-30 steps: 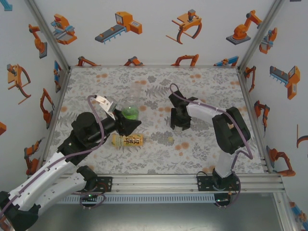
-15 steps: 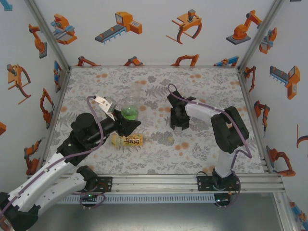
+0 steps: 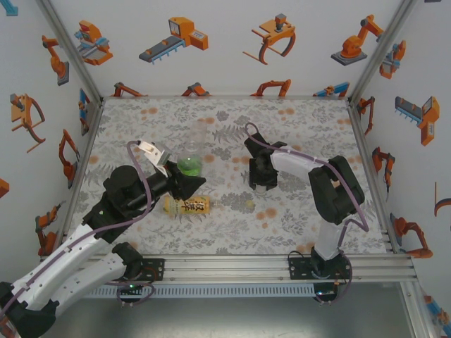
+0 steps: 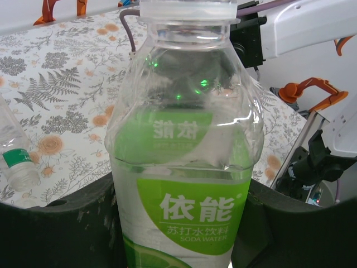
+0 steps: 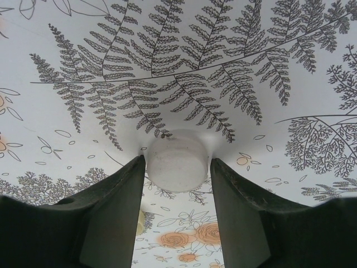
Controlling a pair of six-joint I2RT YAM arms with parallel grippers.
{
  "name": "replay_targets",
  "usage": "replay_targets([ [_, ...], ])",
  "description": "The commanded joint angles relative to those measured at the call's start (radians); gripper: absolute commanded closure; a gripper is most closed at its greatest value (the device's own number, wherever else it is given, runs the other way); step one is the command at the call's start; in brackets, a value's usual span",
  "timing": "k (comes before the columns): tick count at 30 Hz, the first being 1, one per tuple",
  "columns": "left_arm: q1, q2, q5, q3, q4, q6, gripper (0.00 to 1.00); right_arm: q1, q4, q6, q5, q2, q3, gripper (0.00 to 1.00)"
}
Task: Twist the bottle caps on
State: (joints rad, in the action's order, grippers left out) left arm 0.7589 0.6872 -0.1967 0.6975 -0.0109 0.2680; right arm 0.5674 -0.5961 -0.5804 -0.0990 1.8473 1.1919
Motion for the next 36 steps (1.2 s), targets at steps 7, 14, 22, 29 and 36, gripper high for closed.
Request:
replay_targets([
  [7,0.001,-0.019,0.010,-0.002,-0.008,-0.020,1.00,0.006,0.022,0.010,-0.025,0.010,-0.014,0.52],
  [14,0.001,-0.012,0.004,-0.001,-0.010,-0.021,1.00,0.006,0.021,0.015,-0.029,0.007,-0.019,0.54],
  [22,0.002,0.002,-0.050,0.001,-0.008,-0.055,1.00,0.006,0.004,0.026,-0.048,-0.049,-0.027,0.61],
  [29,0.003,0.041,-0.167,0.055,0.060,-0.181,1.00,0.006,-0.040,0.067,0.006,-0.187,-0.022,0.64],
  [36,0.004,0.115,-0.321,0.154,0.200,-0.337,1.00,0.008,-0.021,0.153,0.201,-0.399,-0.018,0.66],
])
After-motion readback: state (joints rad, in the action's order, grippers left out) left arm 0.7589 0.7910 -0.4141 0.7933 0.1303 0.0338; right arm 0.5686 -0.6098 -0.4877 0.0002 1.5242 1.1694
